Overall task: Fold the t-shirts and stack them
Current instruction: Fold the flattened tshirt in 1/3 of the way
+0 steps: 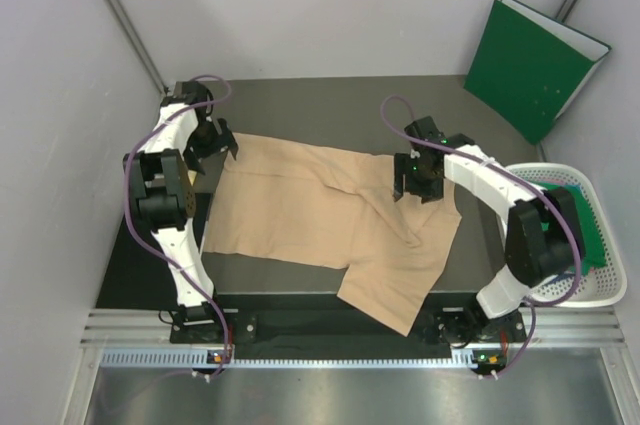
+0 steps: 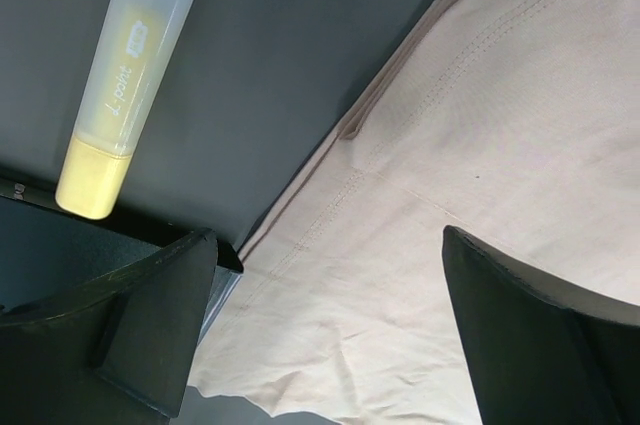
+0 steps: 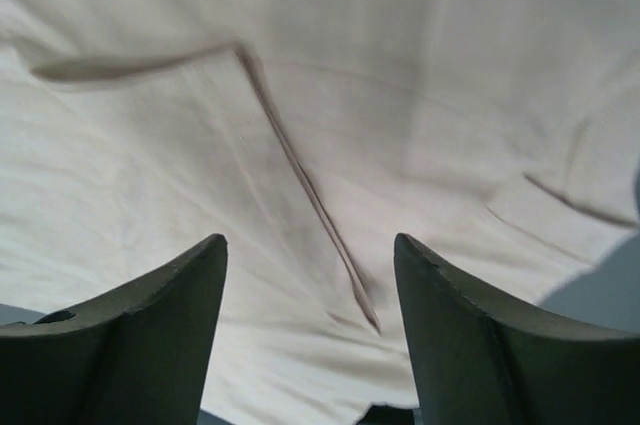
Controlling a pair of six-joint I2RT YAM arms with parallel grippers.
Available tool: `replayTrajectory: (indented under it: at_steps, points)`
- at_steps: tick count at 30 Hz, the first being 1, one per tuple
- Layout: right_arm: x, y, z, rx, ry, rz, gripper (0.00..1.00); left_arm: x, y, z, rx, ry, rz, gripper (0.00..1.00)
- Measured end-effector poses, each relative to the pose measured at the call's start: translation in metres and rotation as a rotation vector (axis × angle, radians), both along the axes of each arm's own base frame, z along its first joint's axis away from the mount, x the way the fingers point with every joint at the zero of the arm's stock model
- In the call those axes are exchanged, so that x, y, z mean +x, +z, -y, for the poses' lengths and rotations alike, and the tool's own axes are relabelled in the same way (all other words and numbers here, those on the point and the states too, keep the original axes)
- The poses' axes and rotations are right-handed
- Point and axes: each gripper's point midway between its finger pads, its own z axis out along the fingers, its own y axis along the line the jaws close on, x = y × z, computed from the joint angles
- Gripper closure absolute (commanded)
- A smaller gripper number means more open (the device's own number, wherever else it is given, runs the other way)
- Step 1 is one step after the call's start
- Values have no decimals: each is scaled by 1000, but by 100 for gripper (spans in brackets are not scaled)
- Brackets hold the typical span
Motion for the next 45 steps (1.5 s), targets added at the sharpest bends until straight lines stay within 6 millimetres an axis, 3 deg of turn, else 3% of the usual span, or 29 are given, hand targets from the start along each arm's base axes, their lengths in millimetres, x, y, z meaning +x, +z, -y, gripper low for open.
replayTrajectory:
  at_steps: [6, 12, 18, 19, 20, 21, 23, 24, 31, 37, 38, 40, 41, 43, 45]
  points:
    - [27, -27, -24, 70, 23, 12, 36, 1, 8, 2, -7, -4, 21, 2]
    - [53, -33, -43, 125, 41, 45, 44, 0, 13, 3, -12, -9, 33, 2]
    - [57, -58, -54, 136, 60, 2, 50, -4, 9, 3, -13, -12, 17, 2]
    - [59, -56, -56, 143, 61, 9, 55, -5, 8, 3, -13, -13, 16, 2]
    - [60, -55, -57, 145, 62, 12, 73, -5, 8, 3, -13, -15, 15, 2]
    - [60, -56, -58, 144, 64, 11, 83, -5, 8, 3, -13, -16, 15, 2]
    - [59, -58, -59, 142, 70, 6, 98, -5, 8, 3, -12, -18, 15, 2]
    - [57, -58, -60, 142, 71, 2, 100, -5, 8, 3, -12, -19, 15, 2]
    - [51, -51, -63, 135, 85, -11, 100, -6, 7, 3, -11, -22, 11, 2]
    - [35, -18, -88, 154, 160, 12, 97, -7, 6, 3, -11, -22, 9, 2]
    - [30, -13, -94, 161, 180, 9, 83, -7, 6, 3, -11, -22, 9, 2]
    - [16, -7, -105, 176, 227, -6, 70, -7, 6, 3, -11, -22, 9, 2]
    - [10, -6, -110, 182, 241, -19, 59, -7, 6, 3, -11, -22, 9, 2]
    - [-6, -7, -115, 175, 280, -55, 47, -7, 6, 3, -11, -22, 9, 2]
    - [-14, -8, -112, 153, 294, -73, 44, -6, 6, 3, -11, -22, 10, 2]
